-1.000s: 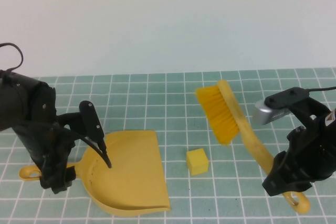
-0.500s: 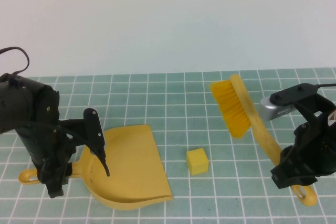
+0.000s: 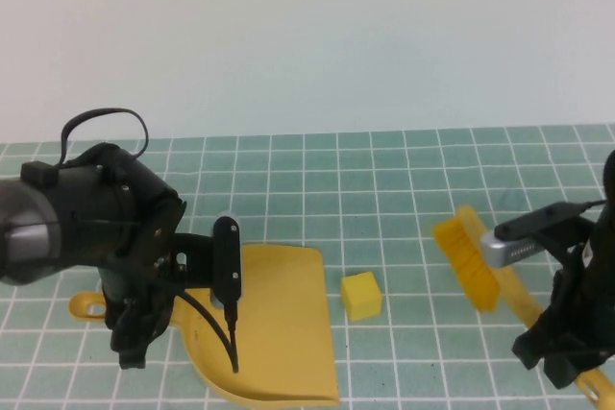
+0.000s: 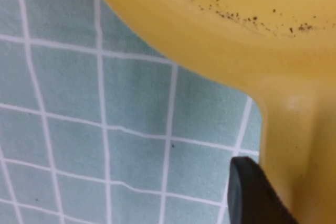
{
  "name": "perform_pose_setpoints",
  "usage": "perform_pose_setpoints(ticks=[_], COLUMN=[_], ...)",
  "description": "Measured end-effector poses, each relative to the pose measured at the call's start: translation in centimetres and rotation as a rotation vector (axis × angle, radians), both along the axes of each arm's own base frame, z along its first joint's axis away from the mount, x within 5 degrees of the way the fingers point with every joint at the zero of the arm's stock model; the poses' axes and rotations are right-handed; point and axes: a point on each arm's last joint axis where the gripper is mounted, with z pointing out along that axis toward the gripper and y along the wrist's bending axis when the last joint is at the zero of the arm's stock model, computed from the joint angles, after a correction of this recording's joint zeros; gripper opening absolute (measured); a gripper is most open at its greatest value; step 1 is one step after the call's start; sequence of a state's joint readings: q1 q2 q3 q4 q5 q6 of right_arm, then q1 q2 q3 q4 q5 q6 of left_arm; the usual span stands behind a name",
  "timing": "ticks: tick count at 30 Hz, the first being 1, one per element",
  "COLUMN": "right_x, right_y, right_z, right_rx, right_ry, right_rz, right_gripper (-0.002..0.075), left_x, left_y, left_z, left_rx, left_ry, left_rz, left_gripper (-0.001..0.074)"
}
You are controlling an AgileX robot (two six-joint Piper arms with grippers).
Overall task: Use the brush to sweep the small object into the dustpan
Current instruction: Sweep the small ball
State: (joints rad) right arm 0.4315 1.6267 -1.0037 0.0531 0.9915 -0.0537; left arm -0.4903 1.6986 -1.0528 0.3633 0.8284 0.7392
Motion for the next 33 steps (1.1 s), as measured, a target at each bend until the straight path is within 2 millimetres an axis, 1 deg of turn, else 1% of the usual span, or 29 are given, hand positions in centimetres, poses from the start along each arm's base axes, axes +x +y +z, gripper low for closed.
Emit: perform_pose_setpoints(ticks=[6, 8, 10, 14, 17, 21, 33], right_x=[0.3, 0.1, -0.1, -1.0, -1.7, -1.7, -0.8], right_y=[0.4, 1.2, 2.4, 4.9, 6.5, 7.9, 10.2], right_z=[-2.1, -2.8, -3.3, -3.6, -3.3, -2.6, 0.5], right_rx=[-0.039, -0.050, -0.051, -0.023, 0.000, 0.031, 0.164], right_ry=[0.077, 0.096, 0.090, 0.059, 0.052, 0.038, 0.042], right_rz=[-0.006, 0.015, 0.047, 0.095, 0.122, 0.126, 0.090], right_gripper=[0.0169, 0.0169, 0.0169, 0.0169, 0.0169, 0.0169, 0.0169], left_x=[0.2, 0.3, 0.4, 0.5, 0.6, 0.6, 0.6], left_y=[-0.2, -0.3, -0.3, -0.4, -0.5, -0.5, -0.7], left_z=[-0.1, -0.4, -0.8, -1.4, -1.5, -1.5, -1.5], left_rx=[-0.017, -0.021, -0.019, -0.012, -0.020, -0.021, -0.046], left_ry=[-0.022, -0.016, -0.008, 0.007, 0.000, 0.002, 0.002], left_rz=[0.008, 0.011, 0.012, 0.019, 0.017, 0.022, 0.032], left_gripper=[0.0000, 0.0000, 0.0000, 0.0000, 0.0000, 0.0000, 0.0000])
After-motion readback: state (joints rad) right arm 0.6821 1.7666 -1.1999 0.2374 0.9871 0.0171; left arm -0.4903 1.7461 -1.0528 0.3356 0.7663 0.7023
